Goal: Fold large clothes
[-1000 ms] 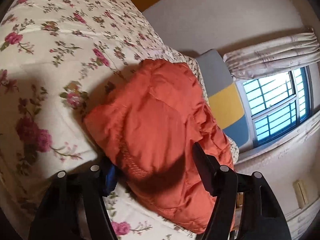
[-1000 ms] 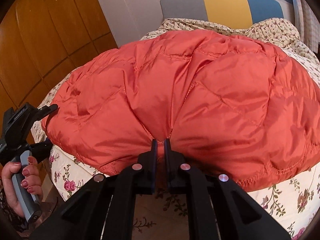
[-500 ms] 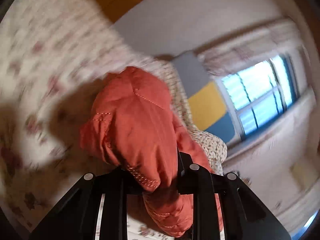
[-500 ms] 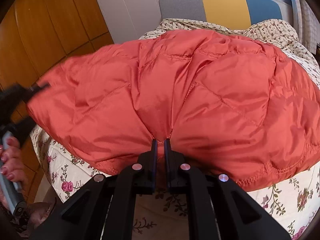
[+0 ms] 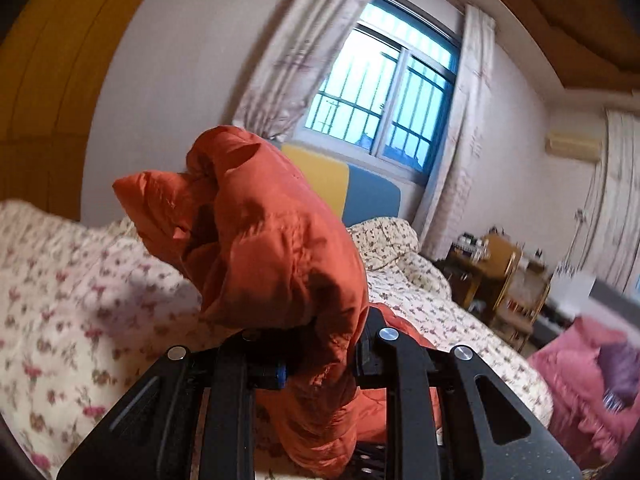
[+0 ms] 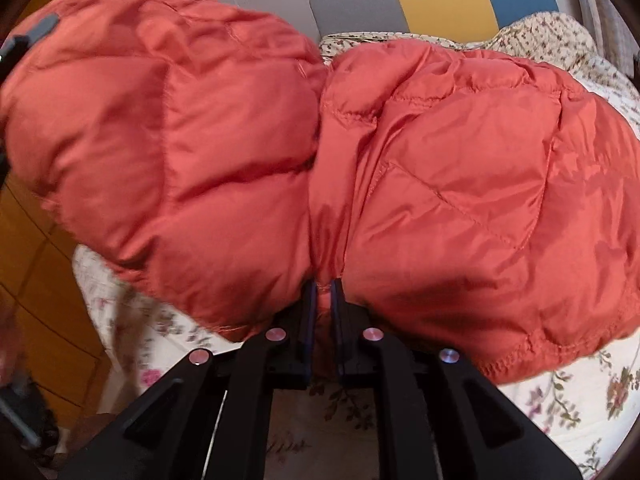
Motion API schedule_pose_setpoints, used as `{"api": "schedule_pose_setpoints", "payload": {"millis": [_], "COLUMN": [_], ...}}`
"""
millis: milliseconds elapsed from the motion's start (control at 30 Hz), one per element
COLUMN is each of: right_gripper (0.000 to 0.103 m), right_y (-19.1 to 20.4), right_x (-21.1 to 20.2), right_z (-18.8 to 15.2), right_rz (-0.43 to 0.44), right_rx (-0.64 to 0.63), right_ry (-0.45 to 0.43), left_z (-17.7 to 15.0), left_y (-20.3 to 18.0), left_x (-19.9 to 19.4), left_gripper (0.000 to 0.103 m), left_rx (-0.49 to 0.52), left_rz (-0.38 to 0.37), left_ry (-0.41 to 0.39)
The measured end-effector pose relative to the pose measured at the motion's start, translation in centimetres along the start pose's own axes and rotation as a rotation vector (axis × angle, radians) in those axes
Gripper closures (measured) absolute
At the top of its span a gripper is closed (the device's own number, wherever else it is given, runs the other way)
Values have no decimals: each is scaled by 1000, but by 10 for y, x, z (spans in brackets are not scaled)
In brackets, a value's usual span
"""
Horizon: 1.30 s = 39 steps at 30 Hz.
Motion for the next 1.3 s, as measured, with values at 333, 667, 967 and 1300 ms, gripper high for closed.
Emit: {"api": "schedule_pose_setpoints", "payload": {"millis": [333, 667, 967, 1300], "right_gripper": [86, 78, 72, 70], "right_y": [-70, -105, -148, -160], "right_x": [-53, -101, -137, -155], "right_z": [12, 36, 27, 25], "right_rz": [-263, -201, -341, -315], "right_rx": [66, 198, 257, 335], "right_ry": [-67, -173, -171, -205], "left_z": [1, -9, -31, -88], "left_y": [-14, -65, -104, -135], "left_x": [8, 32, 56, 85], "left_gripper": [81, 81, 81, 81], "left_rx": [41, 168, 238, 329], "left_rz": [-28, -120, -210, -313], "left_ry": [16, 55, 101, 237]}}
Point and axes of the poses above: each gripper's, at about its wrist camera, not at the fingertips, and x roughly the way its jaws point, y to its left, z to its top, the point moved 1 cm from there along x, roughly the way its jaws point, and after that the axes turned 9 degrees about -y, right-handed, at the moved point
